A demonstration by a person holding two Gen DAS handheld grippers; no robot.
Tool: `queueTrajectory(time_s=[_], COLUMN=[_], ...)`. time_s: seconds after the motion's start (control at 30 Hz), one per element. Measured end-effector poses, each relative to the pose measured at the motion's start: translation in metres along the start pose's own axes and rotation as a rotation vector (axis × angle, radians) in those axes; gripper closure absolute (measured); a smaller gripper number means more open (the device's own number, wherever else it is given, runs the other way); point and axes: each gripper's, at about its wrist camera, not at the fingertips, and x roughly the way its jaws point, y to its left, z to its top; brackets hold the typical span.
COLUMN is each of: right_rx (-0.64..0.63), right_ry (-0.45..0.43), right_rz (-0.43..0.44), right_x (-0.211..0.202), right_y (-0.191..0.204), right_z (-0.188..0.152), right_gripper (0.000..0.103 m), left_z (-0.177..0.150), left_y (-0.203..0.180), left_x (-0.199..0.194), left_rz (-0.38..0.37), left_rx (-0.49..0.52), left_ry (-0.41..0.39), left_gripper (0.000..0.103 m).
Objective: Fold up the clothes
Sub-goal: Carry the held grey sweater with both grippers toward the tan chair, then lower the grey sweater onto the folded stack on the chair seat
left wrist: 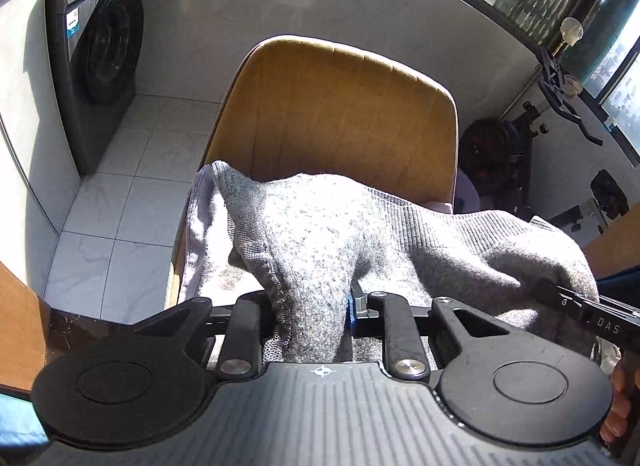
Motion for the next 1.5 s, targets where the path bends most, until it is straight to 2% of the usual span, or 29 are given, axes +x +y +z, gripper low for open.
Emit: queueTrajectory(time_s=[0.3, 0.5, 0.7, 0.87, 0.97, 1.0, 1.03, 1.13, 1.2, 1.3, 1.5], right_rx=[-0.069, -0.094, -0.068, -0.057, -0.075, -0.070, -0.066, -0.033, 0.009, 0.080, 0.294], right_ry=[0.021, 0.074, 0.198, 0.265, 0.279, 0.279, 0.279, 0.269, 0.257, 0.211, 0.160], right_rz=[0.014, 0.015, 0.009, -0.017, -0.046, -0.054, -0.062, -0.096, -0.109, -0.095, -0.072], right_x=[0.054, 0.104, 0.157, 0.192, 0.210, 0.213, 0.215, 0.214, 0.206, 0.177, 0.123], right_y=[-0.011, -0.030, -0.043, -0.056, -0.057, -0.057, -0.056, -0.061, -0.067, -0.082, -0.122], right_z=[0.051, 0.079, 0.075, 0.053, 0.041, 0.038, 0.036, 0.032, 0.034, 0.038, 0.016], right_gripper=[0.079, 0.079, 0.079, 0.079, 0.078, 0.077, 0.074, 0.055, 0.051, 0.044, 0.044], left_z=[0.038, 0.051, 0.042, 0.029, 0.032, 0.034, 0.036, 0.042, 0.049, 0.055, 0.040], left_y=[0.001, 0.005, 0.015, 0.033, 0.034, 0.033, 0.032, 0.029, 0.033, 0.052, 0.092], left_x=[0.038, 0.084, 0.124, 0.154, 0.161, 0.163, 0.165, 0.167, 0.156, 0.128, 0.083], left_rz=[0.042, 0.069, 0.092, 0.147, 0.150, 0.151, 0.152, 0.132, 0.113, 0.058, -0.069], left_rx=[-0.008, -0.037, -0.079, -0.104, -0.081, -0.061, -0.039, 0.035, 0.048, -0.007, -0.175], left_ry=[0.019, 0.091, 0.215, 0.262, 0.269, 0.277, 0.285, 0.329, 0.325, 0.291, 0.261], left_gripper=[0.080, 0.080, 0.080, 0.078, 0.073, 0.068, 0.057, 0.051, 0.049, 0.046, 0.046])
